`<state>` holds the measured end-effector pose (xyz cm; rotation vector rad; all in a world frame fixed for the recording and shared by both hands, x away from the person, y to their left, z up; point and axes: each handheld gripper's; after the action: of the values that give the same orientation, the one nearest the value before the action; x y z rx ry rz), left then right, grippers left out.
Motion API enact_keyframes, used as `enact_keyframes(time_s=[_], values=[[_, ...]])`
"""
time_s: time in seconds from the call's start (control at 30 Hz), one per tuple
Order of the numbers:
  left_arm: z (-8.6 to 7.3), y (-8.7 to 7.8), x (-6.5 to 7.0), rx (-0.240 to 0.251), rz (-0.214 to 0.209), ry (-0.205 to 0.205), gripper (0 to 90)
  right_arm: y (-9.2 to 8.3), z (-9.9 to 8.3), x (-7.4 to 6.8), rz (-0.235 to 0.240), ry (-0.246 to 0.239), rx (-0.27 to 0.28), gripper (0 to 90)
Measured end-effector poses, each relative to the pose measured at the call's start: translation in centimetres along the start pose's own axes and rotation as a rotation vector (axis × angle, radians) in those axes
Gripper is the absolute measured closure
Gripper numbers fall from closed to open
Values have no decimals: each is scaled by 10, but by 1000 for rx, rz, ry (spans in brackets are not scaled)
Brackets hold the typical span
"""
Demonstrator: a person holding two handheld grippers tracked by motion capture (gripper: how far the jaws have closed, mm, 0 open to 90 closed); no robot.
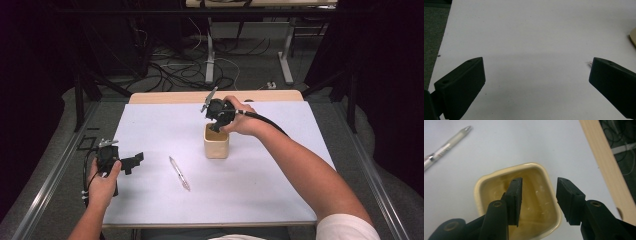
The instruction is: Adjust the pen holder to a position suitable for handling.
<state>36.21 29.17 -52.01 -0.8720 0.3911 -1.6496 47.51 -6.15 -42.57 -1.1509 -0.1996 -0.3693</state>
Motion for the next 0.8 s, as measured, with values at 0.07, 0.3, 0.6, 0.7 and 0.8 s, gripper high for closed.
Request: enact_keyframes(time_s=[0.07, 0.3, 0.6, 0.7, 0.8], values=[[0, 0, 0, -3, -1, 1, 5, -3, 0, -2, 4, 24, -8, 557], [0, -1, 0, -6, -2, 6, 4, -12, 2, -15, 12, 108, 15, 457], [0, 0, 0, 1, -3, -4, 5, -16, 6, -26, -55, 223, 24, 196], [0, -1, 1, 6, -2, -3, 5, -15, 6, -29, -61, 286, 51, 145], [0, -1, 0, 4, 0, -3, 5, -14, 6, -31, -52, 348, 67, 106]])
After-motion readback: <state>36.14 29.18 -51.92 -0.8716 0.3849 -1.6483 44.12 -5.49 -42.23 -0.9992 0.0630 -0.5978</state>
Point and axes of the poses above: each handheld gripper's, and its own axes: y roughly forward along the jaws, z roughly out of its top, x roughly to its right, and after that the axes turned 12 degrees about -y, right-handed
